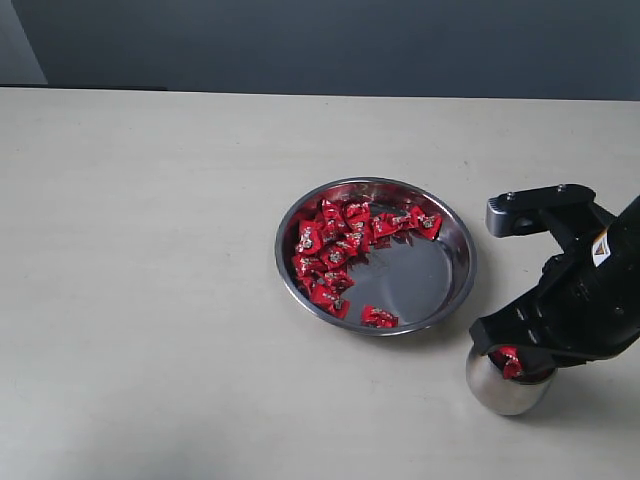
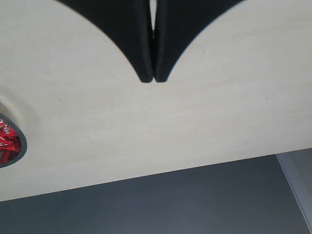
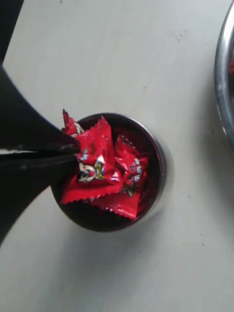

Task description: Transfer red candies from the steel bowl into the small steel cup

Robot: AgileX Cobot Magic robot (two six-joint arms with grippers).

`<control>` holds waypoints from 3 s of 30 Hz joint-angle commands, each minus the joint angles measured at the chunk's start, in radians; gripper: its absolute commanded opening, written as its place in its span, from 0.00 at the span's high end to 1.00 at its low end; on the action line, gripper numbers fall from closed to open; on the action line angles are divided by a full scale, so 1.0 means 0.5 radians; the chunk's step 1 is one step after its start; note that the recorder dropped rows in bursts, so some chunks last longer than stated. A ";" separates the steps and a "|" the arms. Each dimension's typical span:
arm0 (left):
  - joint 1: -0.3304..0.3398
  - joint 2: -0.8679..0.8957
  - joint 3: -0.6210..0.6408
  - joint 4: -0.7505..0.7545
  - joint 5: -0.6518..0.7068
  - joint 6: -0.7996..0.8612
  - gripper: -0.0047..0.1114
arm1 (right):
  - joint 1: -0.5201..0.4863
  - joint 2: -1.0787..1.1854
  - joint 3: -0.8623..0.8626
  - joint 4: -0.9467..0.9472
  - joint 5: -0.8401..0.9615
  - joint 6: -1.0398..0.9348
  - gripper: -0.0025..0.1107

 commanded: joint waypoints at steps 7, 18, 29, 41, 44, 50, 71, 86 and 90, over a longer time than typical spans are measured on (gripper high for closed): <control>-0.016 -0.009 0.002 0.004 -0.013 -0.011 0.96 | -0.009 -0.004 0.004 -0.019 0.028 -0.013 0.78; -0.016 -0.009 0.002 0.004 -0.013 -0.011 0.96 | -0.009 -0.004 0.000 -0.070 0.028 -0.001 0.77; -0.016 -0.009 0.002 0.004 -0.013 -0.011 0.96 | -0.009 -0.208 0.000 -0.072 0.078 -0.001 0.77; -0.016 -0.009 0.002 0.004 -0.013 -0.011 0.96 | -0.009 -0.863 0.000 -0.076 -0.613 0.031 0.98; -0.016 -0.009 0.002 0.004 -0.013 -0.011 0.96 | -0.009 -1.000 0.000 -0.179 -0.618 0.023 0.98; -0.016 -0.009 0.002 0.004 -0.013 -0.011 0.96 | -0.009 -1.134 0.000 -0.419 -0.628 0.033 0.98; -0.016 -0.009 0.002 0.004 -0.013 -0.011 0.96 | -0.898 -1.819 0.645 -0.469 -0.957 0.249 0.98; -0.016 -0.009 0.002 0.004 -0.013 -0.011 0.96 | -1.048 -2.391 1.022 -0.406 -0.974 0.208 0.98; -0.016 -0.009 0.002 0.004 -0.013 -0.011 0.96 | -1.070 -2.587 1.140 -0.414 -0.970 0.208 0.98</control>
